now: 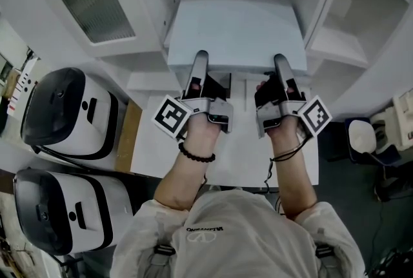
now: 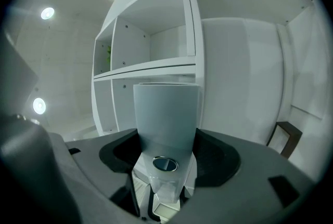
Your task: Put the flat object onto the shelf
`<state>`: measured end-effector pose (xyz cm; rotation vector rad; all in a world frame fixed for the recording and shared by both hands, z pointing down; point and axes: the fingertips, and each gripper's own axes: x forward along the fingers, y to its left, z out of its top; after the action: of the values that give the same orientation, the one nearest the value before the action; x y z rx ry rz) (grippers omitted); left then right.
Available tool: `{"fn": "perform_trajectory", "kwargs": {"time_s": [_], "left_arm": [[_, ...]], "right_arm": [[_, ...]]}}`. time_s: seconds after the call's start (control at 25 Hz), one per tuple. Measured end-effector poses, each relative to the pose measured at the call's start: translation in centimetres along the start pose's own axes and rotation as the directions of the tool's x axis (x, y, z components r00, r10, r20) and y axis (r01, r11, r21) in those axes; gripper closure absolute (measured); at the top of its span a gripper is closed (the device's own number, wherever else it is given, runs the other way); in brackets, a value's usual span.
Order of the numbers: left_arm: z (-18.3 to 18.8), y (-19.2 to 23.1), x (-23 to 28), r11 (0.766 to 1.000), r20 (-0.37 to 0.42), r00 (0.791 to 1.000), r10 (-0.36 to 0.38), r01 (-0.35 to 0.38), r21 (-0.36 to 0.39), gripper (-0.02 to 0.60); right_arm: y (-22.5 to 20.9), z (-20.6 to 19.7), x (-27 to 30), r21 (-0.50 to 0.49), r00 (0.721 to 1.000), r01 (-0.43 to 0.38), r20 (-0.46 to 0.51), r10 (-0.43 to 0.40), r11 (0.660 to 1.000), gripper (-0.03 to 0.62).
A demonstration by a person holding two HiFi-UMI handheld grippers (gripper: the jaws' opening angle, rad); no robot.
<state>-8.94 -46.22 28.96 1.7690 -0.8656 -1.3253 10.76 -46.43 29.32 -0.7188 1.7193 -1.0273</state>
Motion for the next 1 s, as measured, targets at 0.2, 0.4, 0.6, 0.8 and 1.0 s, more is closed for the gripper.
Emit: {"fn": "perform_trajectory", "kwargs": {"time_s": [0.2,0.4,0.6,0.8,1.0], "left_arm": [[1.4,0.7,2.6,1.000,0.007,1.000,0.020,-0.020,-0.005,0.288],[1.8,1.0,3.6,0.999,0.009,0.999,0.031,-0.031,-0.008,0.287],[2.1,1.7,4.6,0.999,0.006,0.999,0.051,-0.051,-0.006,0.287],[2.4,2.1,5.6,0.998,0.004,0.998,0.069,-0.069,0.000,0.285],[2.5,2.3,5.8,0.996,0.023,0.995,0.092,-0.092,0.008,0.282]], "right_arm": [[-0.6,0.4,3.1,0.007,0.999,0.031,-0.013,-0.031,0.999,0.290],[-0.7,0.6,4.3,0.011,0.999,0.046,-0.015,-0.046,0.999,0.290],[-1.0,0.9,5.2,0.013,0.998,0.062,-0.010,-0.062,0.998,0.289],[-1.3,1.2,6.2,0.023,0.997,0.074,-0.002,-0.074,0.997,0.289],[-1.4,1.3,6.4,0.031,0.996,0.087,0.012,-0.088,0.996,0.287]]}}
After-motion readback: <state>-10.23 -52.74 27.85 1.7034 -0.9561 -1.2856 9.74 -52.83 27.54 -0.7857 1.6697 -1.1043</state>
